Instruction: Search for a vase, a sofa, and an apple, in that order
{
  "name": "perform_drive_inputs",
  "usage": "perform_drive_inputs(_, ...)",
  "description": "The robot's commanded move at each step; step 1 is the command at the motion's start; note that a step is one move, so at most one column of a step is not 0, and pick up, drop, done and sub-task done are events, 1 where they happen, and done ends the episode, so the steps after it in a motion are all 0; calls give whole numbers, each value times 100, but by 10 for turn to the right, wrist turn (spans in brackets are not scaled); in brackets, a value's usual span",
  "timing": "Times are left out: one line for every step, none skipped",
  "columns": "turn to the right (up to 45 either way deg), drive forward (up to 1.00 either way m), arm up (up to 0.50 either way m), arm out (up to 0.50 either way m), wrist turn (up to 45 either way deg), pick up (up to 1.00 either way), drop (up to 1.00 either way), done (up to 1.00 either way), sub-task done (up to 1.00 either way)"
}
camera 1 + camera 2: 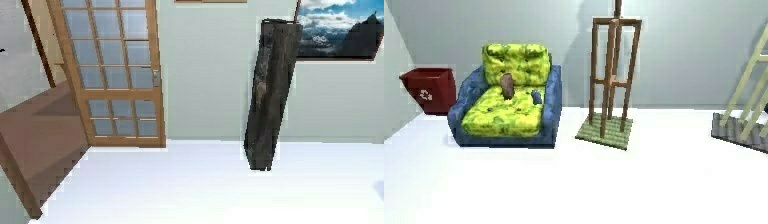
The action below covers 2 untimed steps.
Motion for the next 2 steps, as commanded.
perform_drive_inputs(0, 40, 0, 0, 0, 0, 0, 0, 0)
perform_drive_inputs(-330, 0, 0, 0, 0, 0, 0, 0, 0)
